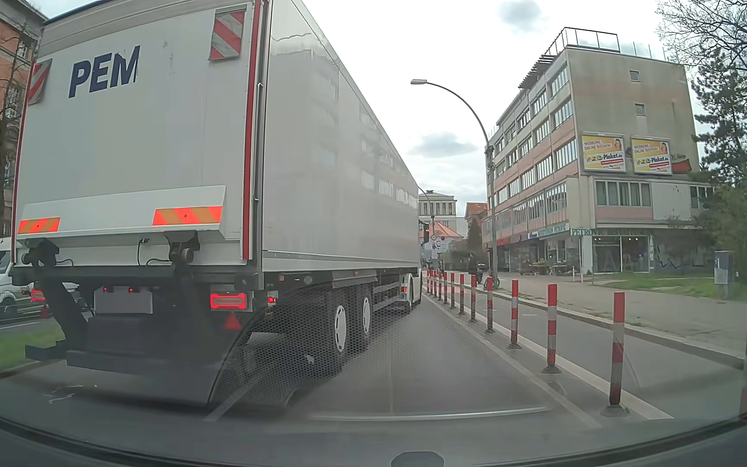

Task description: Follow the waypoints while adhering to traffic rules and regulations

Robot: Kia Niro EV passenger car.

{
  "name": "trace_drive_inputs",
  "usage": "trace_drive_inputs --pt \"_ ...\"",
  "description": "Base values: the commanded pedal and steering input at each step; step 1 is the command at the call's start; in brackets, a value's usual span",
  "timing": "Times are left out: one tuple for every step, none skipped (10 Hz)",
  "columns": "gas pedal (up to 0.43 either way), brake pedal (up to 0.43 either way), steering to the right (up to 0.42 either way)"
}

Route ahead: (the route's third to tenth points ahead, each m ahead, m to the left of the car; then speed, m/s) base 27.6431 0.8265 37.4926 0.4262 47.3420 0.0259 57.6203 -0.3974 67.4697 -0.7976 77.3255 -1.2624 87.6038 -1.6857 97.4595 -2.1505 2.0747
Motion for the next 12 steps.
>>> trace_drive_inputs --pt "0.0 0.11 0.003" --pt "0.0 0.11 0.003" --pt "0.0 0.11 0.004" --pt "0.0 0.11 0.005" --pt "0.0 0.11 0.008" --pt "0.0 0.104 0.009" --pt "0.0 0.104 0.009" --pt "0.0 0.104 0.012" --pt "0.0 0.104 0.016" --pt "0.0 0.073 0.019" --pt "0.0 0.006 0.021" --pt "0.0 0.0 0.021"
